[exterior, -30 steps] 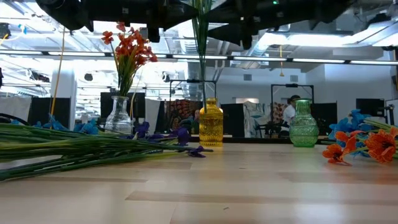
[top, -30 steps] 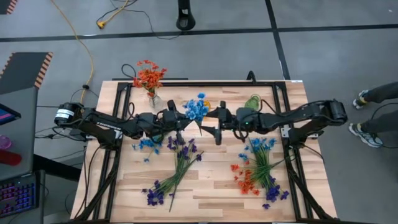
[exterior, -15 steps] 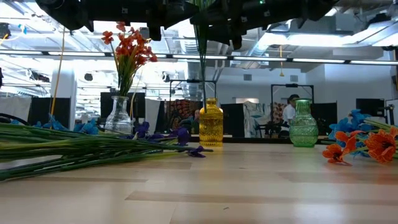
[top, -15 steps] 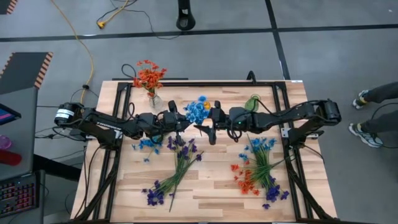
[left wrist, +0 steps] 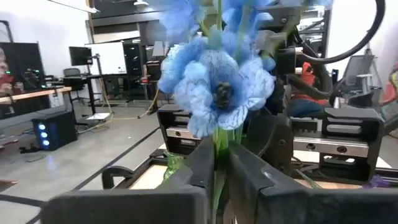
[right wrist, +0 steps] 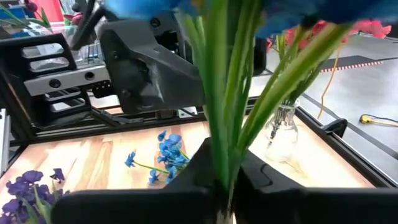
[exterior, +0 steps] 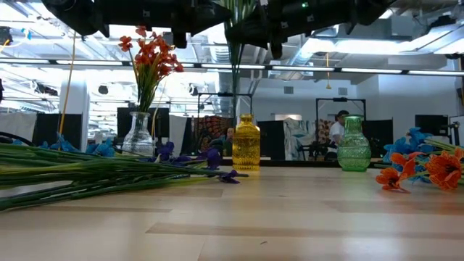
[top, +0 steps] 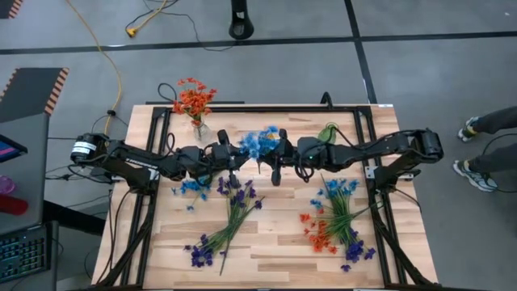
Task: Sort flowers into vase by color
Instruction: Put the top blue flower into the green vase
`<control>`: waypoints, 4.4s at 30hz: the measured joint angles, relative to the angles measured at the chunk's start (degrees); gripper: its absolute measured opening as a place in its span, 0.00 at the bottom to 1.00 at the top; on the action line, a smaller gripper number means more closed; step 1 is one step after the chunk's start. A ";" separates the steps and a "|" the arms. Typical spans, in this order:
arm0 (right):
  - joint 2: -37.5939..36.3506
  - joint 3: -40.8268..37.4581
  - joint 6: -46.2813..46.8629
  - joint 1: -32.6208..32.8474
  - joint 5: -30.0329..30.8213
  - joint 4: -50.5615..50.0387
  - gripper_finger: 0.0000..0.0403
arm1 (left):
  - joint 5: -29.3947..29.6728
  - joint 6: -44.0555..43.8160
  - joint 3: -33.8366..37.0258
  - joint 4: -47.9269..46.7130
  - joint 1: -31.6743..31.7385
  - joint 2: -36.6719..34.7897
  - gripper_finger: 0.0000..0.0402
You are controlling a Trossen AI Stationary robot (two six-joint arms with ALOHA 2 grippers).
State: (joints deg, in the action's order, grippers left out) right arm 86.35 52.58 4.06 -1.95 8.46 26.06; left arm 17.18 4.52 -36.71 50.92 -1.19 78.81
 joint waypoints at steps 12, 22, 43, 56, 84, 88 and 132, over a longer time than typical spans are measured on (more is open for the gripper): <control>-6.97 -0.02 0.01 -2.94 0.69 -10.96 0.09 | 4.58 -1.60 0.00 -0.80 -0.02 0.00 0.42; -24.50 -0.04 -4.68 -8.06 7.79 -28.68 0.09 | 4.60 -2.68 0.00 -6.11 -0.02 0.00 0.48; -34.21 -1.05 -7.16 -17.14 30.65 -43.71 0.09 | 4.60 -4.33 0.00 -9.26 0.00 0.00 0.48; -34.20 -9.46 -5.33 -20.38 30.65 -35.86 0.09 | 4.60 -4.36 0.00 -9.55 0.00 0.00 0.48; -34.21 -25.11 0.65 -20.34 34.78 -22.13 0.12 | 4.63 -4.77 0.00 -9.46 0.00 0.00 0.48; -34.21 -25.11 0.60 -20.31 34.78 -22.20 0.14 | 4.63 -4.78 0.00 -9.46 0.00 0.00 0.48; -34.19 -13.28 15.14 -20.27 25.49 -56.81 0.63 | 4.63 -4.79 0.02 -9.49 0.00 0.00 0.48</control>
State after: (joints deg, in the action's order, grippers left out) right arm 52.16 39.30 19.21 -22.22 33.95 -30.76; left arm 21.80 -0.27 -36.69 41.43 -1.19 78.81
